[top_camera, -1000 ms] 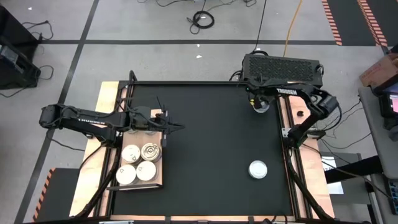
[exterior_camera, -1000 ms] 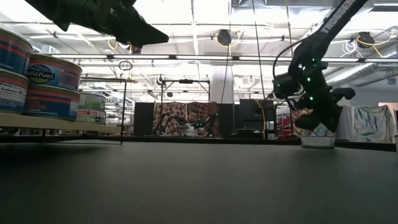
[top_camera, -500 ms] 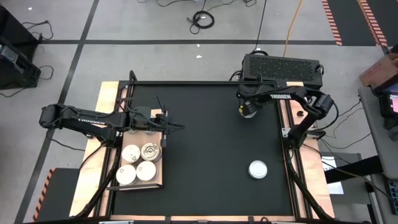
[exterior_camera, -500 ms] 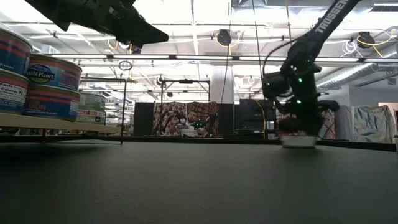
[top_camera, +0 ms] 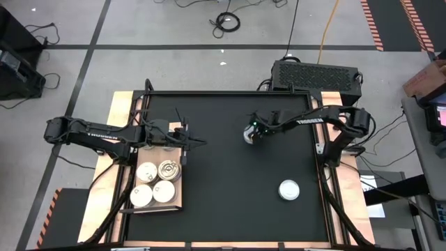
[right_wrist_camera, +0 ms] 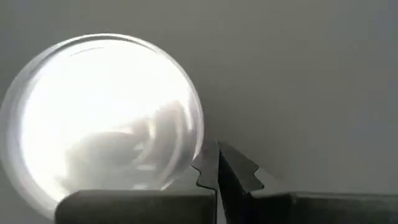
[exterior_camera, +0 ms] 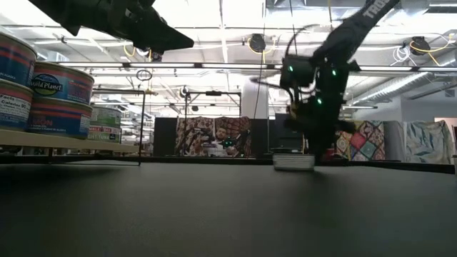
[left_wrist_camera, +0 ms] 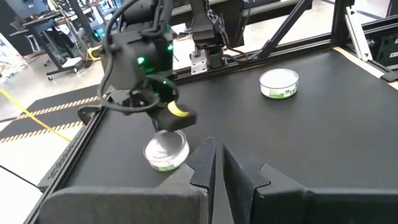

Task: Stack canned seafood by type on shelf
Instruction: Move the top green tuna can to the center of the table, then move the bottom green tuna can to the center of the table

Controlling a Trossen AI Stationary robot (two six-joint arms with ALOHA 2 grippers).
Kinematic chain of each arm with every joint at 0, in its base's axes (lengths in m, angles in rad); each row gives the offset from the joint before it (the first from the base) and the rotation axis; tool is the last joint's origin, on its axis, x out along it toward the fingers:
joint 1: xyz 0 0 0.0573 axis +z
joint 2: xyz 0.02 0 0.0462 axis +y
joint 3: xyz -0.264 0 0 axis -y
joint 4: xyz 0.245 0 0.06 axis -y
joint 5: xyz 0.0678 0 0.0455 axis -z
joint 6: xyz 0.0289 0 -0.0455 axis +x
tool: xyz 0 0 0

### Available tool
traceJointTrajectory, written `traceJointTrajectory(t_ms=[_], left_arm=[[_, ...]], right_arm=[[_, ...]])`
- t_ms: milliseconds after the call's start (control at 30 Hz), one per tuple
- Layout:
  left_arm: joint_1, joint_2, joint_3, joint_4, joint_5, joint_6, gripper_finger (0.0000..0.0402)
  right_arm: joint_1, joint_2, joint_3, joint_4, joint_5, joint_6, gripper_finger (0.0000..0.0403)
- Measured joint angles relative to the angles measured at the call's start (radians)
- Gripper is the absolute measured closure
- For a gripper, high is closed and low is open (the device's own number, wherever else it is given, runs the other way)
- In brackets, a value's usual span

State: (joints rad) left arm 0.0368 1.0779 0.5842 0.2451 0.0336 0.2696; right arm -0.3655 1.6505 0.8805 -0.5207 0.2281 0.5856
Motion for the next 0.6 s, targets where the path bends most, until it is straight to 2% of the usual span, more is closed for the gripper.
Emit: traceJointTrajectory(t_ms=[167,300,467,600], left_arm=[[0.0,0.0,0.0,0.0,0.0,0.001,0.0368],[0.0,0.0,0.0,0.0,0.0,0.001,0.0368],[0.0,0.001,0.0,0.0,0.0,0.003,0.0368],[0.001,0.001,-0.001,0.0,0.0,0.008,0.0368]], right_arm=[[0.103,-0.046,0.106,-0.119,-0.001,-0.023,0.0403],[0.207,-0.095,0.209,-0.298,-0.035,-0.073,0.0403],[0.397,-0.141,0.256,-0.423,-0.243,-0.09,0.0403],[0.561,-0.164,0.225,-0.411,-0.462,0.066,0.0403]])
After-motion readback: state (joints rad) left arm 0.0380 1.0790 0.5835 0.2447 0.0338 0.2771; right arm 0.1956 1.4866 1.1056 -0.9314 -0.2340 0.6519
